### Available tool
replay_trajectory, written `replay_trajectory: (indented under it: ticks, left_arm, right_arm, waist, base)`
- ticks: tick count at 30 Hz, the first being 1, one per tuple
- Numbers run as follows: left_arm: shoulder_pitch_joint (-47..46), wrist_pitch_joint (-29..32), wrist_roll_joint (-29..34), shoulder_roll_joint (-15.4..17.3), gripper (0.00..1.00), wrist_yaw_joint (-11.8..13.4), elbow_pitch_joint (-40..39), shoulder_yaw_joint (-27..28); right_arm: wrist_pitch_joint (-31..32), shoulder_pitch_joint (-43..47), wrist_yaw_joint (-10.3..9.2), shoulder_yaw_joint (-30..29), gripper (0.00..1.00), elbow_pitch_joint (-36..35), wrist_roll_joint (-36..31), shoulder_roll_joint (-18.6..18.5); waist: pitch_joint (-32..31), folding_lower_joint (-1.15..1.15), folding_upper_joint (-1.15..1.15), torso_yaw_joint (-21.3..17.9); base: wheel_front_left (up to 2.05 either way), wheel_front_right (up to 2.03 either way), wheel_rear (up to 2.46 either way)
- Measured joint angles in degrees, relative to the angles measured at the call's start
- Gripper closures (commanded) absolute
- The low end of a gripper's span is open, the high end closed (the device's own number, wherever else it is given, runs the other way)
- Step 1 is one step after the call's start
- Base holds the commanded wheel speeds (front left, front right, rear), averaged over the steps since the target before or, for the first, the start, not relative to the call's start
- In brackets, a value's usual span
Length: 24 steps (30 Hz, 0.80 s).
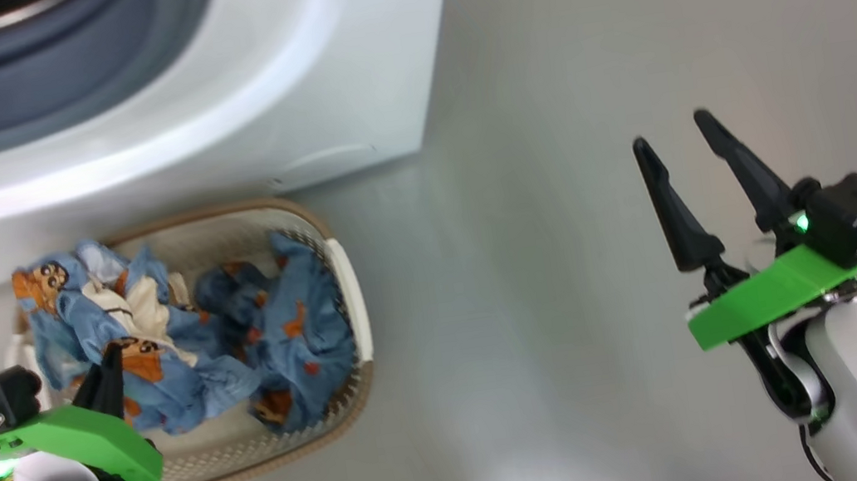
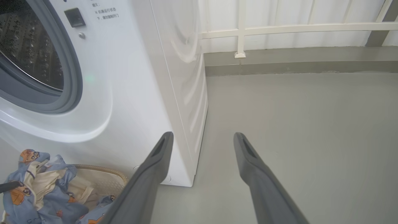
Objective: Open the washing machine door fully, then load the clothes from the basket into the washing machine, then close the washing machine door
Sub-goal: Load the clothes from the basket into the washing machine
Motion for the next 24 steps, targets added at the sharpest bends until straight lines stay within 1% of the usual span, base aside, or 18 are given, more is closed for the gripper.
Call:
replay_trajectory:
  ticks: [4,12,18,19,24]
  left_arm:
    - [1.8,0.0,1.3,0.6,1.0,0.0,-4.8,1.9]
    - [9.5,0.0,10.8,0.9,1.0,0.0,-14.6,11.1]
    - [15.2,0.0,17.7,-0.1,1.0,0.0,-22.8,18.1]
    - [17.3,0.0,19.2,-0.6,1.0,0.0,-25.6,20.3]
    - [22.6,0.0,22.8,-1.7,1.0,0.0,-32.3,24.2]
  right_arm:
    - [0.0,2.0,0.0,-0.6,0.0,0.3,0.7,-0.5]
    - [0.0,6.0,0.0,-1.5,0.0,0.7,2.5,-1.8]
    - [0.0,9.5,0.0,-2.1,0.0,0.8,2.8,-2.4]
    - [0.0,10.5,0.0,-2.3,0.0,0.9,3.0,-2.6]
    - [0.0,12.8,0.0,-3.1,0.0,0.8,3.1,-2.9]
  waist:
    - [-3.2,0.0,0.0,1.5]
    - [-9.6,0.0,0.0,4.0]
    - [-14.1,0.0,0.0,5.6]
    - [-15.4,0.0,0.0,6.1]
    - [-18.5,0.0,0.0,7.1]
  base:
    - [0.0,0.0,0.0]
    - [0.0,0.0,0.0]
    - [0.0,0.0,0.0]
    - [0.0,0.0,0.0]
    - [0.0,0.0,0.0]
